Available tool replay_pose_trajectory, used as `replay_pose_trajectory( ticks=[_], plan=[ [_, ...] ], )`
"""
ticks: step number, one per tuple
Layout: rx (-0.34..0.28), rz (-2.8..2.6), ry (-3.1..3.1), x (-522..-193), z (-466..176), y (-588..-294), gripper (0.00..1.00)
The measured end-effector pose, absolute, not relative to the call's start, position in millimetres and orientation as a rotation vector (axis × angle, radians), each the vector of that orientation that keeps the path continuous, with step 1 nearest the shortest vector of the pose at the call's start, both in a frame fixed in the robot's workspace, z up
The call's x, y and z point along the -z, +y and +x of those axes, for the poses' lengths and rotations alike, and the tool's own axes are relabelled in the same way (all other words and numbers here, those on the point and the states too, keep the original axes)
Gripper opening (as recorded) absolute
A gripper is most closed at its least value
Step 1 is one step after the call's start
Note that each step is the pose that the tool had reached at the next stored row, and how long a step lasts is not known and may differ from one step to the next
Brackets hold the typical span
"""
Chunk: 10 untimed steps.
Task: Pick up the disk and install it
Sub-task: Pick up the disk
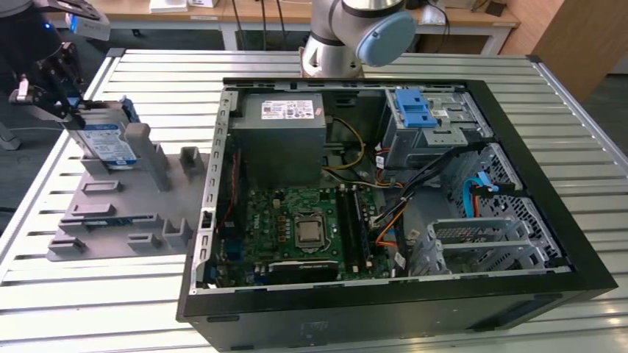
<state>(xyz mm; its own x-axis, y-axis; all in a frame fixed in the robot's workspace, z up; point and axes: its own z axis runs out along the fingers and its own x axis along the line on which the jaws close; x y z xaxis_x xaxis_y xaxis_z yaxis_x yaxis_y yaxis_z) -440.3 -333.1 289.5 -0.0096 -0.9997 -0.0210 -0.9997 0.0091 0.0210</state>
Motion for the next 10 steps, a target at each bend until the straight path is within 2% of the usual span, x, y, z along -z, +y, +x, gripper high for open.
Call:
replay_pose_trajectory(
  ticks=[4,5,6,10],
  plan=[
    [-0.046,-2.206,2.235,-289.4,-440.3,-333.1,0.37],
    [-0.046,-2.205,2.236,-289.4,-440.3,-333.1,0.38],
    [-0.046,-2.204,2.237,-289.4,-440.3,-333.1,0.44],
    [-0.046,-2.203,2.239,-289.6,-440.3,-333.1,0.44]
  ],
)
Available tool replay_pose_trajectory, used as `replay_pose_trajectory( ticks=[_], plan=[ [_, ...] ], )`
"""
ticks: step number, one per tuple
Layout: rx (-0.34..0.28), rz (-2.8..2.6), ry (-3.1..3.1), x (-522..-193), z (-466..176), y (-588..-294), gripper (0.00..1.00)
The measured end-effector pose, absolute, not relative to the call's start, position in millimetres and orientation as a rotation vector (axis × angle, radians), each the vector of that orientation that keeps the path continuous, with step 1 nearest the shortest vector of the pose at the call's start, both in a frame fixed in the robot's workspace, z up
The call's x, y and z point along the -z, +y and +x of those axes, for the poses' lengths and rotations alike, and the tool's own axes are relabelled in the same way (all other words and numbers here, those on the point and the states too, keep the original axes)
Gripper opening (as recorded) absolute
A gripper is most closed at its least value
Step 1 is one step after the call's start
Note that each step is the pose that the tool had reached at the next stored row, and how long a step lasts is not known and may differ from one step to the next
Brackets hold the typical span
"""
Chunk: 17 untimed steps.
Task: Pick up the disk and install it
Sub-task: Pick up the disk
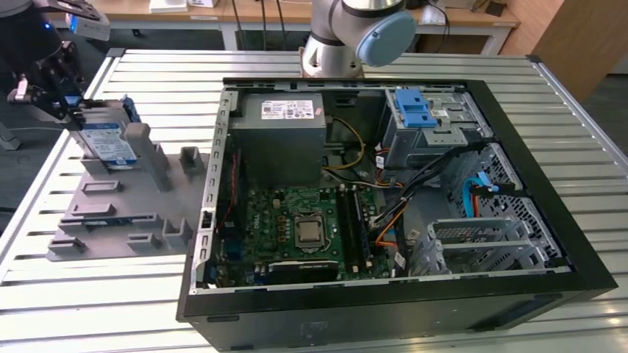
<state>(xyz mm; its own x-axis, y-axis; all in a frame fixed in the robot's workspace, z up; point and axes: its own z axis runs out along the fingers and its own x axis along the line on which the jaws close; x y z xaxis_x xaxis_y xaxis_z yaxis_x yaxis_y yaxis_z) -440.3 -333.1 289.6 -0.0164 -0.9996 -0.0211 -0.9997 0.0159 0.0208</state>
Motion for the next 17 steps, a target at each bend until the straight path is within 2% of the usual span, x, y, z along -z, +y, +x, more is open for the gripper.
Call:
replay_pose_trajectory(
  ticks=[17],
  plan=[
    [-0.041,-2.203,2.239,-290.1,-441.1,-332.7,0.43]
  ],
)
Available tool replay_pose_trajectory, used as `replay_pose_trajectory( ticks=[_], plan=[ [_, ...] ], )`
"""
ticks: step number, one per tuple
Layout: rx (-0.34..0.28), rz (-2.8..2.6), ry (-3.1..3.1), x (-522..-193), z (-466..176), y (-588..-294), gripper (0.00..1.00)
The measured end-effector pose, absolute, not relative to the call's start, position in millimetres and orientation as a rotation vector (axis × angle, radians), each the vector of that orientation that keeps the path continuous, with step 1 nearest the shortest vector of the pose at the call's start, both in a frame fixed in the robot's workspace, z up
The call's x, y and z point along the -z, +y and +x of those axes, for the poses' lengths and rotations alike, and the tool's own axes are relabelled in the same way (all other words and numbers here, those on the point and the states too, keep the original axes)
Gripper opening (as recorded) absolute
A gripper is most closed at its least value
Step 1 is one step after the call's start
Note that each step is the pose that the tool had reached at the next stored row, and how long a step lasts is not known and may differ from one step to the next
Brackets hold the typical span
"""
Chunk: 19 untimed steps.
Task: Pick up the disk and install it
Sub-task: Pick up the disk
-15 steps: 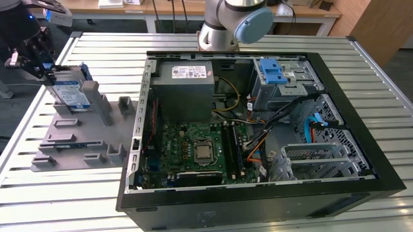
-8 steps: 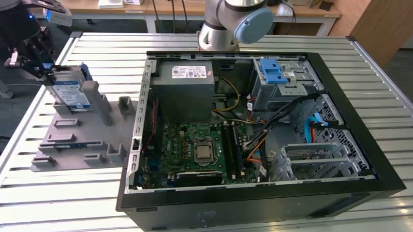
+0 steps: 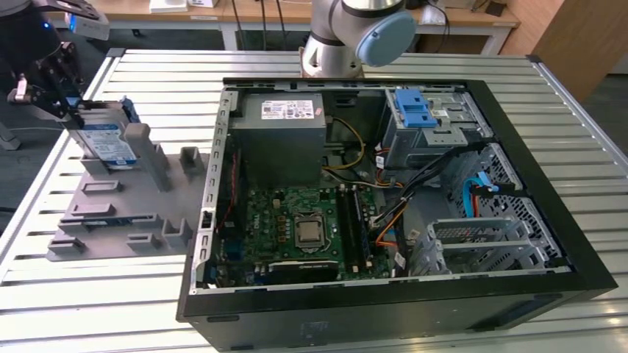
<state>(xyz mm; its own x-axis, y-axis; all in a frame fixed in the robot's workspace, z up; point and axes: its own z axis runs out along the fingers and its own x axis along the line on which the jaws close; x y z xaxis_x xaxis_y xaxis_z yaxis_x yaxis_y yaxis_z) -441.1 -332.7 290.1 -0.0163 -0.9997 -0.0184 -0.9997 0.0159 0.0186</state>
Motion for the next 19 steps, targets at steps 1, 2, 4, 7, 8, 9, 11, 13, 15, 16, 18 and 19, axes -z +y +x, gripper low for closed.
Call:
replay_pose_trajectory(
  ticks=[1,2,4,7,8,9,11,13,15,16,18,19],
  plan=[
    [-0.041,-2.203,2.239,-290.1,-441.1,-332.7,0.36],
    [-0.041,-2.203,2.239,-290.1,-441.1,-332.7,0.36],
    [-0.041,-2.203,2.239,-290.1,-441.1,-332.7,0.36],
    [-0.041,-2.203,2.239,-290.1,-441.1,-332.7,0.36],
    [-0.041,-2.203,2.239,-290.1,-441.1,-332.7,0.36],
    [-0.041,-2.203,2.239,-290.1,-441.2,-332.7,0.36],
    [-0.041,-2.203,2.239,-290.1,-441.1,-332.7,0.36],
    [-0.041,-2.203,2.239,-290.2,-441.1,-332.7,0.36],
    [-0.041,-2.203,2.239,-291.1,-441.2,-332.7,0.36],
    [-0.041,-2.203,2.239,-291.7,-441.2,-332.7,0.36],
    [-0.041,-2.203,2.239,-293.1,-441.1,-332.7,0.36],
    [-0.041,-2.203,2.239,-293.9,-441.2,-332.7,0.36]
  ],
)
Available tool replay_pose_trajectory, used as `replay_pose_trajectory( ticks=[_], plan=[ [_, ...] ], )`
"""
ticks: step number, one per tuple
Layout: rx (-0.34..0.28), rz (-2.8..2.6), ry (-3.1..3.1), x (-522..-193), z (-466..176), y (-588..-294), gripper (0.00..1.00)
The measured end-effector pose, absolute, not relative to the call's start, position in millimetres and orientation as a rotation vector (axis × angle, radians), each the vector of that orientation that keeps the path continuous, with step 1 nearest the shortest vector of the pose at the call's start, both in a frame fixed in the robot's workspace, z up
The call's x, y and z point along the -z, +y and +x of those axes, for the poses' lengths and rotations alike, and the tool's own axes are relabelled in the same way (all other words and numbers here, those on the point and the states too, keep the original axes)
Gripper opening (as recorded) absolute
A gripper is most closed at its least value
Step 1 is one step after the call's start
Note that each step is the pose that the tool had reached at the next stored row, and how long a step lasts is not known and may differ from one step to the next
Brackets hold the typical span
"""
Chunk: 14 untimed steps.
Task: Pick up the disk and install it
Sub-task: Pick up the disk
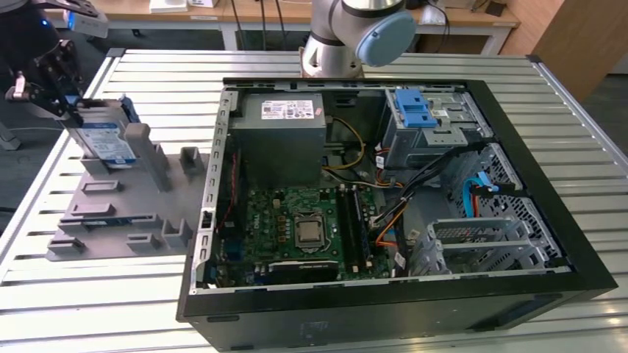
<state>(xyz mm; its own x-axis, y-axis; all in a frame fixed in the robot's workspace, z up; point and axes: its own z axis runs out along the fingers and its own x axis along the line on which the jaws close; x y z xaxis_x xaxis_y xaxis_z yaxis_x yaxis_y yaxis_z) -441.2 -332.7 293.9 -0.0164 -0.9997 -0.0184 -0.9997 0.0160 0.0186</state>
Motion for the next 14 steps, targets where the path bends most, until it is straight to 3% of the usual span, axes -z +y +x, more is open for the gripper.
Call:
replay_pose_trajectory(
  ticks=[14],
  plan=[
    [-0.041,-2.203,2.239,-296.0,-441.1,-332.7,0.36]
  ],
)
